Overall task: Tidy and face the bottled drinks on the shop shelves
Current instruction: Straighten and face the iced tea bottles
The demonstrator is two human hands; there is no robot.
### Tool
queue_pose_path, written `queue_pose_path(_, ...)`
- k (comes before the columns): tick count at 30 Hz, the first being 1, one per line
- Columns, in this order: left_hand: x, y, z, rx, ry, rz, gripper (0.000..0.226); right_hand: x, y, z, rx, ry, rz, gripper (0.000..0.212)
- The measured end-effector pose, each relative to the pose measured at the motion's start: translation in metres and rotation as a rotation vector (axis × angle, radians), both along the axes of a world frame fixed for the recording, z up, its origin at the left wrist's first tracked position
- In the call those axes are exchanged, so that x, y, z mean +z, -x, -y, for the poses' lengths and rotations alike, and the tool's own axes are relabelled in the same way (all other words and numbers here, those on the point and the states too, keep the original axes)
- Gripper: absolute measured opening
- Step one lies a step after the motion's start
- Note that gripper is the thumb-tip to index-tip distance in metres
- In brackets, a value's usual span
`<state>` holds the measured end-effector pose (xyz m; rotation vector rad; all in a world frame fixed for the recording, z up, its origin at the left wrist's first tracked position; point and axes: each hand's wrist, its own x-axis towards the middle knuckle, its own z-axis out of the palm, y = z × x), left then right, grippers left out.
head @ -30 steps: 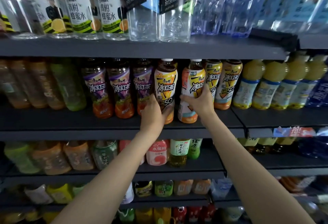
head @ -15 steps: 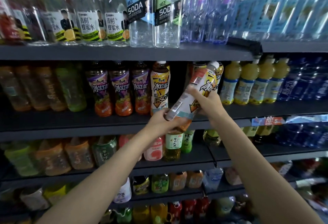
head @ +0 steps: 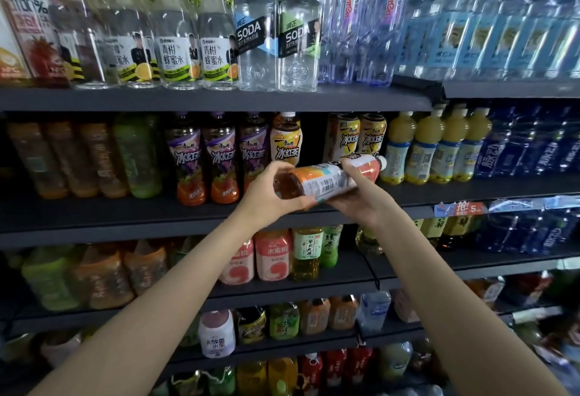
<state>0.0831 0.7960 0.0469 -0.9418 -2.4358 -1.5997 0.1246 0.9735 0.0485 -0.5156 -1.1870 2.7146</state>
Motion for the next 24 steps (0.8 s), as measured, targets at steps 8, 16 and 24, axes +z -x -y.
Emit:
queue_pose_path(8,-0.013,-0.007,-0.015,0.113,0.323,-0.248,0.074,0.005,-0.005,0.010,-0.199,-0.511,-0.011,0.046)
queue_pose_path(16,-0.001,-0.008,-0.001,-0.461,-0.243,0.829,0.032,0.028,-0.014,-0.002,0.046,-0.396,-0.318,0.052)
queue_pose_path(24,-0.001,0.002,-0.031,-0.156,0.139,0.111,0.064,0.034,0.003,0.010,-0.284,-0.939,-0.106,0.071)
